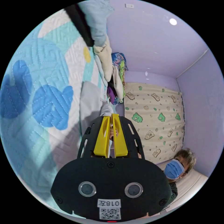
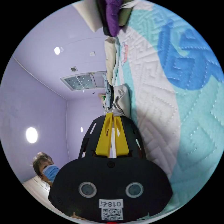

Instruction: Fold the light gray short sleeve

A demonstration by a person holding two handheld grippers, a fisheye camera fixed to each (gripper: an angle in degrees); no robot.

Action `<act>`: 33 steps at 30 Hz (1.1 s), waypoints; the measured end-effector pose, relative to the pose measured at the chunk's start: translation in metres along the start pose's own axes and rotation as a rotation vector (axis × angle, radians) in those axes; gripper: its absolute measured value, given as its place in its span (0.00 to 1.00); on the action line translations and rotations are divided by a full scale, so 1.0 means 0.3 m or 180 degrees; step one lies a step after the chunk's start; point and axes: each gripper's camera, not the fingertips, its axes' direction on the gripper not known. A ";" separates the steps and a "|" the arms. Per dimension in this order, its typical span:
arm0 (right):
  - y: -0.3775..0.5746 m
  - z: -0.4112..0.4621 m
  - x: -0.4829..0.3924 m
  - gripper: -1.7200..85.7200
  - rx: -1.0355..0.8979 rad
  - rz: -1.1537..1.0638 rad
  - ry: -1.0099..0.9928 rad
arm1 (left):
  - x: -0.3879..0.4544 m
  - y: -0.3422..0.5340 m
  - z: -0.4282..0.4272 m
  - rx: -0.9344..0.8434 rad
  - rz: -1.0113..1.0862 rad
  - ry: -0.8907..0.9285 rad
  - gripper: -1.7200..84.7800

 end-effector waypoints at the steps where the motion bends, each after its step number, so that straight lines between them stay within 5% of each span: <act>1: -0.013 -0.006 -0.005 0.03 0.0052 0.0015 -0.0053 | -0.027 -0.015 -0.008 0.0045 -0.0062 0.0021 0.03; 8: -0.075 -0.019 -0.071 0.08 0.0445 0.0126 -0.0510 | -0.119 -0.066 -0.038 0.0418 -0.0178 0.0547 0.12; 15: -0.044 -0.033 -0.101 0.08 0.1033 0.0308 -0.0875 | -0.140 -0.011 -0.089 0.0968 0.0171 0.1001 0.05; 22: -0.110 0.029 -0.166 0.08 0.0896 0.0261 -0.0688 | -0.077 -0.111 0.080 -0.0024 0.0530 0.0537 0.03; 28: -0.141 0.068 -0.182 0.09 0.1011 0.0492 -0.0755 | -0.220 -0.168 0.039 0.0670 -0.0160 0.0260 0.02; 33: -0.096 0.088 -0.212 0.09 0.0903 0.0342 -0.0772 | -0.226 -0.174 0.051 0.0730 -0.0223 0.0156 0.02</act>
